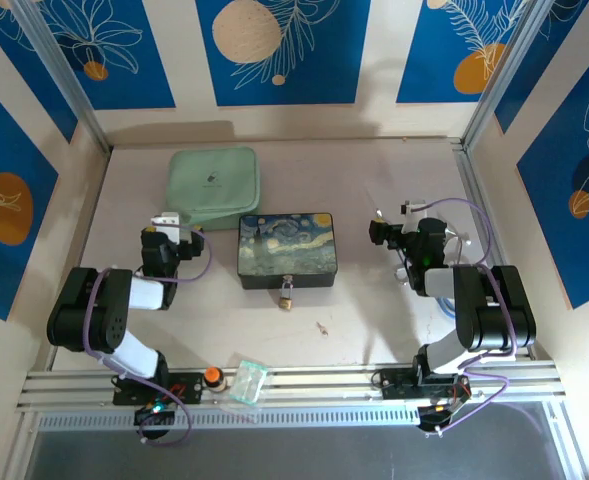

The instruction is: Unlock a padlock with a key

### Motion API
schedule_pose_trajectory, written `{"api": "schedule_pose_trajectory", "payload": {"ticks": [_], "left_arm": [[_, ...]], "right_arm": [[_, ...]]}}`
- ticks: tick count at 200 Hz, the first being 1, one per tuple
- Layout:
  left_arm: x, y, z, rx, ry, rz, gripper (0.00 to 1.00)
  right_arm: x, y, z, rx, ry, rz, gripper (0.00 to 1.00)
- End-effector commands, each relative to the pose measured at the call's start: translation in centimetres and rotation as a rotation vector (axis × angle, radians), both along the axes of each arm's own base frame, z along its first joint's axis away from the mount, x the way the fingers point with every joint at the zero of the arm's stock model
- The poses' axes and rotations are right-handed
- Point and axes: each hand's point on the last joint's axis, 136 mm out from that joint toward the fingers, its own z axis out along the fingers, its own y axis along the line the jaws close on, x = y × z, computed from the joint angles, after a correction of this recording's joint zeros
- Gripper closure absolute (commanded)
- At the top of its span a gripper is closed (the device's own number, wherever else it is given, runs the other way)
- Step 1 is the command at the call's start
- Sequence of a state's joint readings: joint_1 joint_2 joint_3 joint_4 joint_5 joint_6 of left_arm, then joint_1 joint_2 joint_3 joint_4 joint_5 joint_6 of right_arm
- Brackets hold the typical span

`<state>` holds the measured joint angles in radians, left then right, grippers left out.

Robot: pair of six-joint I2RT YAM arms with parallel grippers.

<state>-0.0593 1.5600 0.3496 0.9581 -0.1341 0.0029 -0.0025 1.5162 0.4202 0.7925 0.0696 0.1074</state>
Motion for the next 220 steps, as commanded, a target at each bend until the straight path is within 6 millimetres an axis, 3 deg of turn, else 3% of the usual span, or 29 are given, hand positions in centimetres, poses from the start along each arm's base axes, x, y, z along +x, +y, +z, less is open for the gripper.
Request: {"api": "schedule_pose_trajectory", "payload": {"ticks": [1,157,186,220], "left_arm": [[0.3,-0.4,0.5,0.001,-0.020,-0.026,0.00],[0.3,-0.4,0.5,0.001,-0.018,-0.024,0.01],[0.4,-1.5,0.4,0.002,-0.010,-0.091,0.01],[-0.2,-0.7,1.7,0.001,-0.064,-0.045,0.00]], "right_arm": [[0.1,0.2,0.1,-0.007,-0.006,0.020,0.01],[0.1,0.2,0.0,-0.005,-0.004,0.021,0.01],[0.1,0.2,0.1,-0.006,-0.008,0.021,0.01],[0.0,0.3,0.9,-0.009,-0.015,0.025,0.01]]}}
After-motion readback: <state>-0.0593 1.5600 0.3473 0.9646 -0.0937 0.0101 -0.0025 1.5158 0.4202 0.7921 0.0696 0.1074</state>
